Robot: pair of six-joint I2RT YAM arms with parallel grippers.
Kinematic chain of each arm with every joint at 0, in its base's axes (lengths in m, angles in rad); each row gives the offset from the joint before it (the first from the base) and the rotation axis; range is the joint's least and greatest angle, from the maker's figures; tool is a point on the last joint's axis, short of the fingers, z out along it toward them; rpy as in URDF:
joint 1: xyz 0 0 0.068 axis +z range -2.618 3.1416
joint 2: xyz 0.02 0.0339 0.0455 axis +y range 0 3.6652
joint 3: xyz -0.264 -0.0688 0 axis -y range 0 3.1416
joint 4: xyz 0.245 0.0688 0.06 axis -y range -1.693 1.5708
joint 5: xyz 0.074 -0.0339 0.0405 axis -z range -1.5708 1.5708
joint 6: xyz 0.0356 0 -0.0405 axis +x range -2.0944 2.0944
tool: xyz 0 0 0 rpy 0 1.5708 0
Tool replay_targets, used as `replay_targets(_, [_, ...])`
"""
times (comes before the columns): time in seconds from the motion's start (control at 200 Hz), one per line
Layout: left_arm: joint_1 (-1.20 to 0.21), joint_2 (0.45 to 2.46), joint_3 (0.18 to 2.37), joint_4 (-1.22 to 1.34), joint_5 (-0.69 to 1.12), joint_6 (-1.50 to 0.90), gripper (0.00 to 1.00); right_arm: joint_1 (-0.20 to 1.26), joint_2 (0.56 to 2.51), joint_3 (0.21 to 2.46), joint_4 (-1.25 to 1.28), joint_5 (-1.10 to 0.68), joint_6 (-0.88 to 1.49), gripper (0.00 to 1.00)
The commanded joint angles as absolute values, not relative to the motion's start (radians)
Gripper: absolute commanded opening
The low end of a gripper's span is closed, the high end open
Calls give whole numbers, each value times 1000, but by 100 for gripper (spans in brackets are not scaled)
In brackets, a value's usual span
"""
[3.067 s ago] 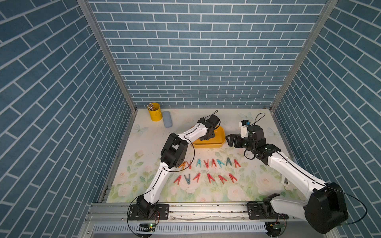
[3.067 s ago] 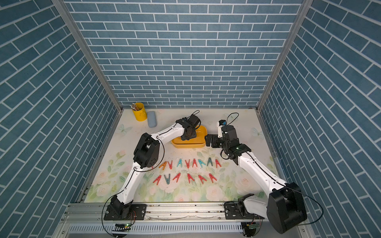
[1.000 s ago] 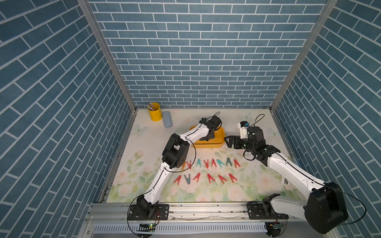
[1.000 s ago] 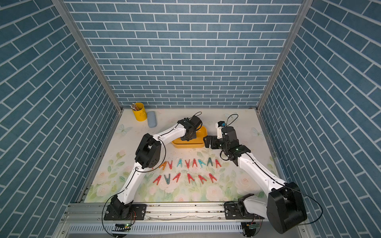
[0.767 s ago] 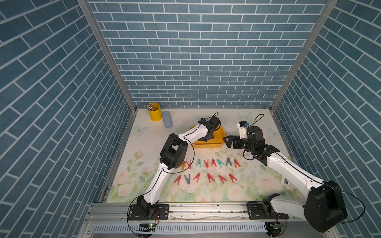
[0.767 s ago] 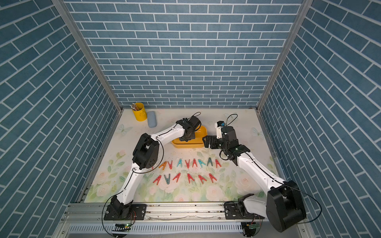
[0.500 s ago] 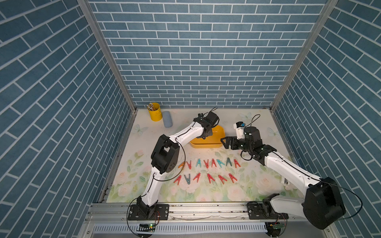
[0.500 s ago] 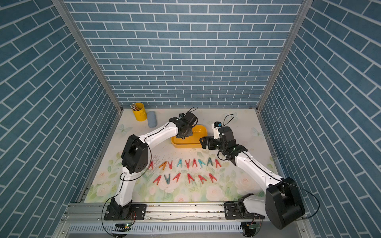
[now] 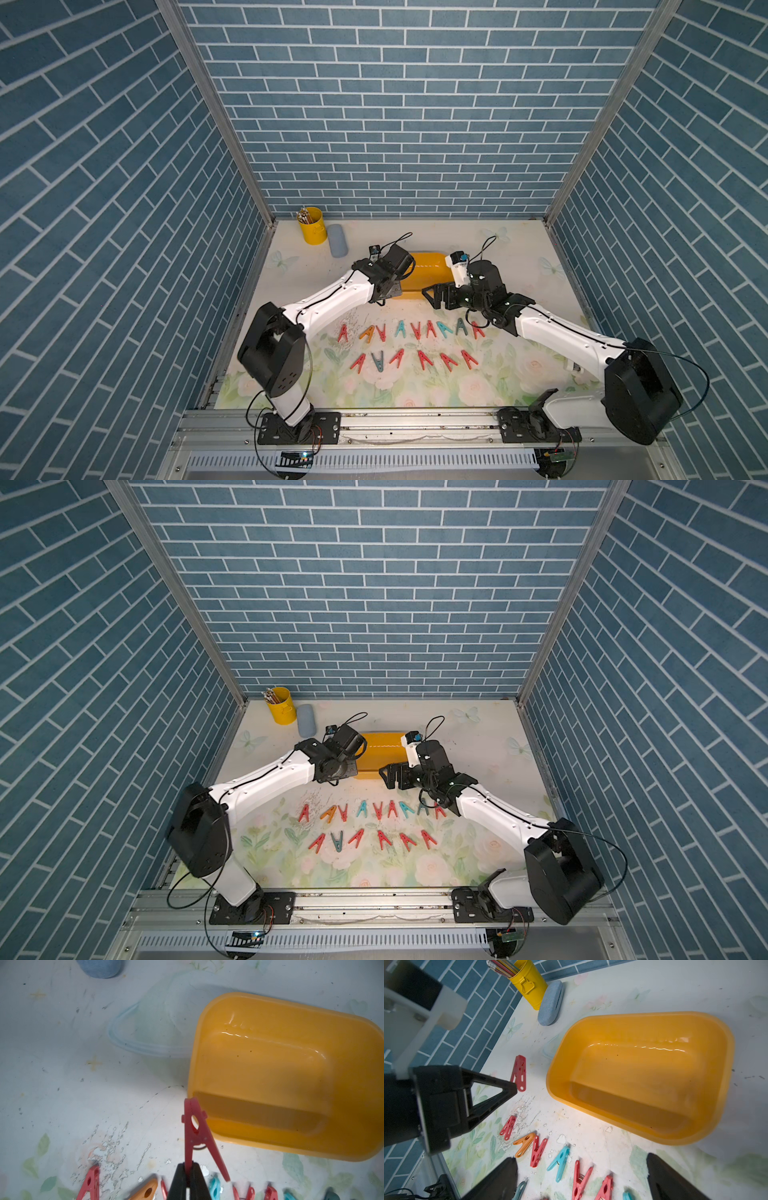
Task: Take the clothespins out of the storage box
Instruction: Place the clothespin at the center of the board.
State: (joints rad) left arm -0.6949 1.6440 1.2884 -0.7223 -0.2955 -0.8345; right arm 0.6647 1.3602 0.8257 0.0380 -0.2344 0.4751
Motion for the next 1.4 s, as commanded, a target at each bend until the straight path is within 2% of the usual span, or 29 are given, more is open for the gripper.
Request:
replay_targets(0.0, [-692,1543,1169,-749,-330,-883,0,696,1381,862,85,-230,506,99])
replay_targets(0.275, [-684,1288,891,-840,-337,-970,0,766,1435,877,131,-224,532,99])
replay_targets(0.585, [-673,1108,639,-858,-261,-1069,2,821,1477,898,143,-213,542,99])
replay_targets(1.24, [-679,1184,518,-782,-126,-1100,7,834,1465,893,119,-169,541,99])
replay_targets(1.295, [-680,1184,521,-782,-125,-1098,10,834,1466,893,120,-169,540,99])
replay_targets(1.39, [-680,1186,535,-790,-130,-1098,23,834,1471,897,113,-168,538,99])
